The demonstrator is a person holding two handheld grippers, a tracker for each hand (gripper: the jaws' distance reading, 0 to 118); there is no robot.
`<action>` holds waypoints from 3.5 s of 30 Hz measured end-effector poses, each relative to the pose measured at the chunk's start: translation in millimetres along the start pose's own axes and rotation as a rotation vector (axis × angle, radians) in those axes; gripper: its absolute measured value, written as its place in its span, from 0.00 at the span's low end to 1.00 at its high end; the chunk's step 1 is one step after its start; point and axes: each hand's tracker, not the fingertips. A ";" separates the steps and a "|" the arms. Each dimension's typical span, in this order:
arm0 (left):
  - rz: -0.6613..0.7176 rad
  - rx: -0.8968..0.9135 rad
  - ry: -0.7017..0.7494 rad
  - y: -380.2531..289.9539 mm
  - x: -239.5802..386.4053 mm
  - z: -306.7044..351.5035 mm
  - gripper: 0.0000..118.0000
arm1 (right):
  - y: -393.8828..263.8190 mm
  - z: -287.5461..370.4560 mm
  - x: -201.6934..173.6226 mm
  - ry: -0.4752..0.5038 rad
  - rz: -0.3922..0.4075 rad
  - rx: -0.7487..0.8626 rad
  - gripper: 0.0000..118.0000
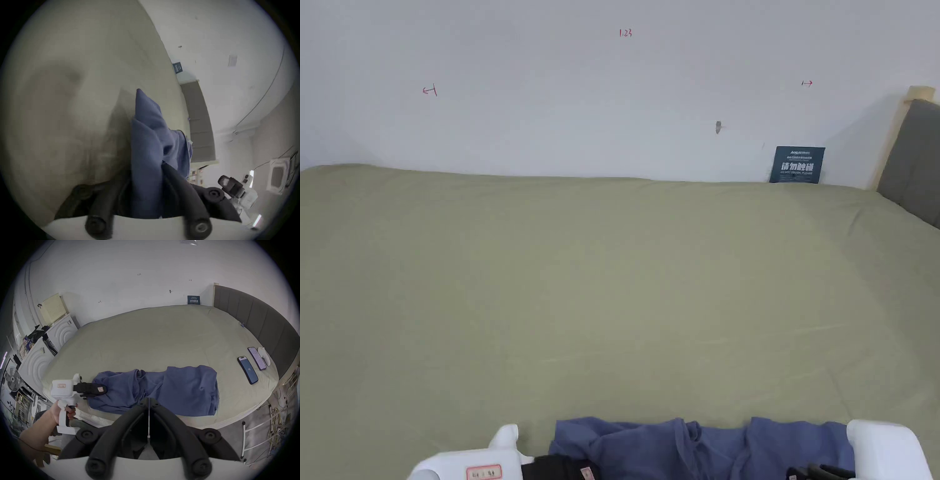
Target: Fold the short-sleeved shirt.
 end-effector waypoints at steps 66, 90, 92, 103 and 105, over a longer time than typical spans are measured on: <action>-0.047 -0.141 -0.071 -64.6 70.0 -89.4 0.00 | 2.7 -6.6 -19.6 0.055 0.047 -0.001 0.02; -0.009 0.071 0.115 6.4 -11.6 139.7 0.02 | -27.4 -261.7 21.7 0.908 -0.348 -0.398 0.01; -0.012 0.042 0.048 10.4 -13.6 126.3 0.31 | -33.0 -263.5 37.0 0.917 -0.413 -0.402 0.01; -0.024 -0.024 -0.106 12.1 -19.2 32.1 0.99 | -35.8 -263.2 32.7 0.936 -0.406 -0.389 0.01; -0.129 -0.052 -0.056 10.8 -4.0 21.5 0.99 | -36.4 -262.1 32.1 0.937 -0.402 -0.380 0.01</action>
